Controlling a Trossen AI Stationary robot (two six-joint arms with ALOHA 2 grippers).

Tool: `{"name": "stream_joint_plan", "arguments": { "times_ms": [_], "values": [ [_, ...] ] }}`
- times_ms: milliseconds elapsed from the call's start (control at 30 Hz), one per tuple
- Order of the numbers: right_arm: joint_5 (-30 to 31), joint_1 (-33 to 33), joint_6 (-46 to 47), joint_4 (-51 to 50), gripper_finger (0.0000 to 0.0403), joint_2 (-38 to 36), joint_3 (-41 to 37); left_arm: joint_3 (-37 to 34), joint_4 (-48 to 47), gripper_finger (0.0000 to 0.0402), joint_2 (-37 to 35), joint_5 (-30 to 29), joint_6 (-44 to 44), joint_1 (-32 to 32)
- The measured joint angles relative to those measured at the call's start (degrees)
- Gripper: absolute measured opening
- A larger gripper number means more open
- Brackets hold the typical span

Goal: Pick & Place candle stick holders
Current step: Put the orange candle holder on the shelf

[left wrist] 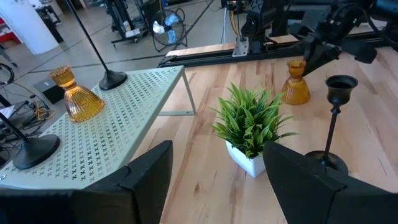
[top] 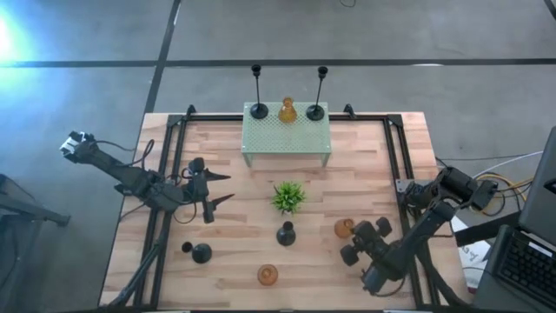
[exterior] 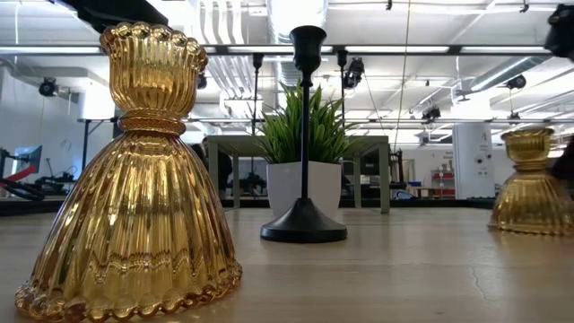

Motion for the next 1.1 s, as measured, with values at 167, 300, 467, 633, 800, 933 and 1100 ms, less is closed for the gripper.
{"name": "stream_joint_plan", "arguments": {
  "times_ms": [167,300,467,633,800,933,1100],
  "values": [
    [2.6,-2.7,-2.9,0.3,0.0016,-1.3,-0.8,0.0,-0.4,0.0255,0.0,0.0,0.0,0.0],
    [2.8,-4.0,-5.2,1.4,0.0049,-3.1,-1.7,0.0,-0.7,0.0255,0.0,0.0,0.0,0.0],
    [3.8,-4.0,-5.4,1.8,0.0104,-5.0,-2.8,0.0,-1.2,0.0255,0.0,0.0,-0.2,0.0],
    [5.7,-4.1,-6.2,4.1,0.0157,-6.0,-3.9,0.0,-1.4,0.0255,0.0,0.0,-0.3,0.0],
    [5.8,-4.1,-6.3,6.9,0.0204,-5.9,-5.1,0.0,-1.4,0.0255,0.0,0.0,-0.3,0.0],
    [7.8,-4.1,-6.5,9.8,0.0228,-5.9,-6.7,0.0,-1.3,0.0255,0.0,0.0,-0.3,0.0],
    [10.4,-5.2,-7.8,13.1,0.0242,-5.9,-8.7,0.0,-1.2,0.0255,0.0,0.0,-0.3,0.0]
  ]
}}
